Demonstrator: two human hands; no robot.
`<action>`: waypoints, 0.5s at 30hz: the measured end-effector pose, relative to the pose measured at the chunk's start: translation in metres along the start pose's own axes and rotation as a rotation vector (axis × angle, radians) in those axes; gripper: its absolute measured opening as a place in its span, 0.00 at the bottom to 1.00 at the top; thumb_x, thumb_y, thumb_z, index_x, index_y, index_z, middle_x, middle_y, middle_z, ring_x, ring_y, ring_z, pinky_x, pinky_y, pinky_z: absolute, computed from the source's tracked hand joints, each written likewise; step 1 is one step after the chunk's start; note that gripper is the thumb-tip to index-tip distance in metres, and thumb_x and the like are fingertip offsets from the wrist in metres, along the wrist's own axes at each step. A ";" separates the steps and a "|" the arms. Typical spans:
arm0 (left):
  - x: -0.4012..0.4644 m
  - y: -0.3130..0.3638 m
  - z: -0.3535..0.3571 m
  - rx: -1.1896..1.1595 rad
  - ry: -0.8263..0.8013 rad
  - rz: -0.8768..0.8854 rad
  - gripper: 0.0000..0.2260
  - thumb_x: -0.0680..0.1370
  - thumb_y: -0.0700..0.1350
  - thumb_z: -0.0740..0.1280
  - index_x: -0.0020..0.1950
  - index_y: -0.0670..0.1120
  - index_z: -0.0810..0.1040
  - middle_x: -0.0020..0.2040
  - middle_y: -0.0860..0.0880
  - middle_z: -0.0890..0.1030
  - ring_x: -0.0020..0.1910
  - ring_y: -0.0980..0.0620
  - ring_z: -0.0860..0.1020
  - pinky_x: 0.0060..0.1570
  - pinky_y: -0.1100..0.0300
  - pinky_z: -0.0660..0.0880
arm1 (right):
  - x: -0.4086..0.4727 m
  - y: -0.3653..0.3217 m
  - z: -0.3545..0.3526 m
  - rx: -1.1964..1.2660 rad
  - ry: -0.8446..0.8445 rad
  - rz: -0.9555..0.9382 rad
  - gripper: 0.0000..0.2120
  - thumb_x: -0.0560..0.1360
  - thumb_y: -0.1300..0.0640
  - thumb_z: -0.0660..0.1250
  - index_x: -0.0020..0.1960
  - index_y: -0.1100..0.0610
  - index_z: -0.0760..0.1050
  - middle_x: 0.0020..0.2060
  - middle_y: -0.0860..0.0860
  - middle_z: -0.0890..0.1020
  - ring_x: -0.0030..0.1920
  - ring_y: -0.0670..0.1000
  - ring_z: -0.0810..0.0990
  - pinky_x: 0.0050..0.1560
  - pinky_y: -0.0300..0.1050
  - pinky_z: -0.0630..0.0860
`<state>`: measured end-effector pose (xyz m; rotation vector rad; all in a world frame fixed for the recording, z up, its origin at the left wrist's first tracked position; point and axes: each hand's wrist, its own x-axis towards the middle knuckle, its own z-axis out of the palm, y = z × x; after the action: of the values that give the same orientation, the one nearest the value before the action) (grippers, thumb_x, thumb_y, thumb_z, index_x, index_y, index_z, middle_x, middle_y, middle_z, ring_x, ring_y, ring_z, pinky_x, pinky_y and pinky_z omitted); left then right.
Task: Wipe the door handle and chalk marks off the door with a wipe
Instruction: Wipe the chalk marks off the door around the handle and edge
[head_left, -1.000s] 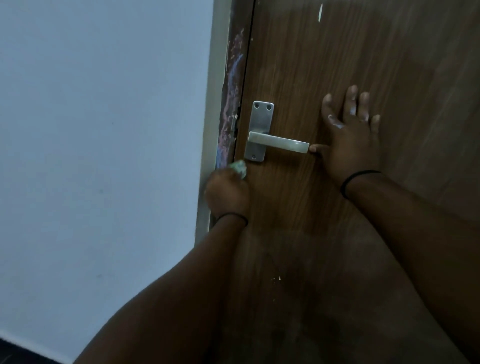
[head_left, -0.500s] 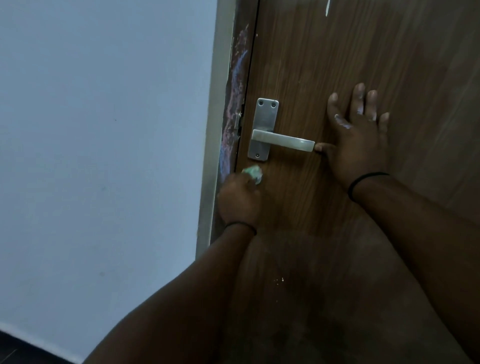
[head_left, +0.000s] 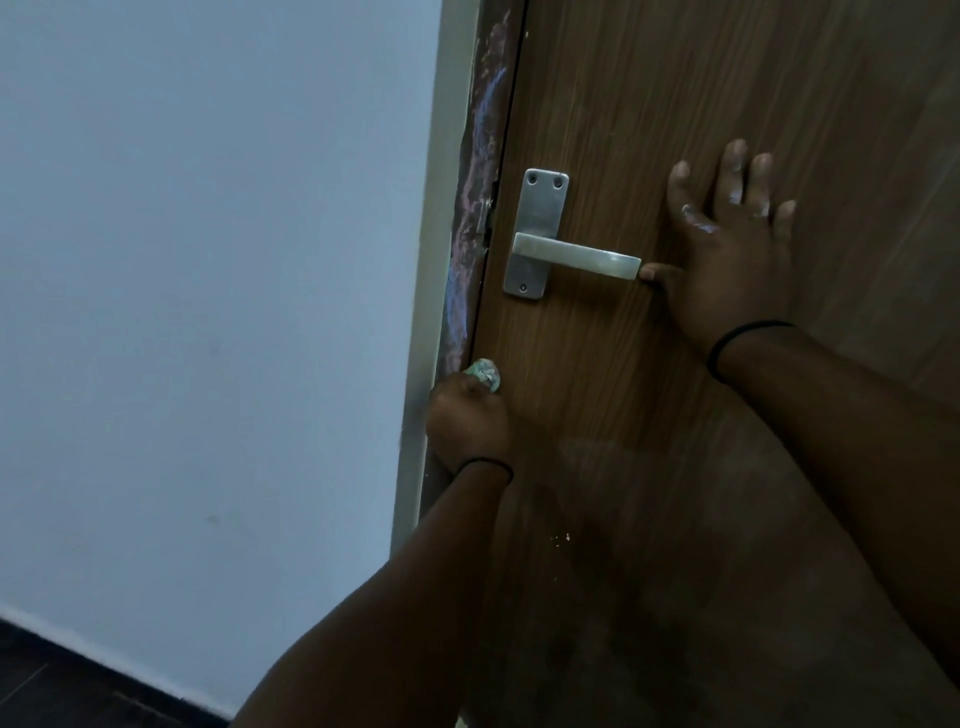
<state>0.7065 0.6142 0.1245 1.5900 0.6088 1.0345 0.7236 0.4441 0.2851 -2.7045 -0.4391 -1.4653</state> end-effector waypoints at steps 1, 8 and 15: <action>-0.001 -0.001 0.000 -0.047 0.007 -0.047 0.08 0.76 0.40 0.65 0.45 0.42 0.84 0.46 0.44 0.84 0.46 0.46 0.81 0.40 0.64 0.67 | 0.000 0.000 -0.001 -0.004 -0.001 -0.002 0.40 0.73 0.48 0.70 0.78 0.47 0.50 0.78 0.58 0.45 0.77 0.61 0.42 0.74 0.65 0.48; 0.004 -0.002 -0.004 -0.255 0.175 -0.410 0.09 0.76 0.43 0.68 0.46 0.38 0.84 0.41 0.42 0.84 0.38 0.49 0.79 0.26 0.65 0.62 | 0.000 -0.001 -0.004 0.005 -0.005 -0.003 0.40 0.73 0.47 0.70 0.77 0.48 0.51 0.78 0.58 0.46 0.77 0.61 0.43 0.74 0.64 0.48; 0.010 0.007 0.000 -0.273 0.149 -0.485 0.12 0.78 0.47 0.68 0.46 0.38 0.83 0.42 0.42 0.84 0.35 0.51 0.76 0.24 0.65 0.61 | 0.000 0.000 -0.005 0.004 -0.020 0.000 0.40 0.73 0.48 0.70 0.78 0.48 0.50 0.78 0.58 0.45 0.77 0.60 0.42 0.75 0.64 0.48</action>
<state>0.7105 0.6206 0.1341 1.0605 0.8641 0.8287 0.7195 0.4431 0.2880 -2.7184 -0.4424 -1.4365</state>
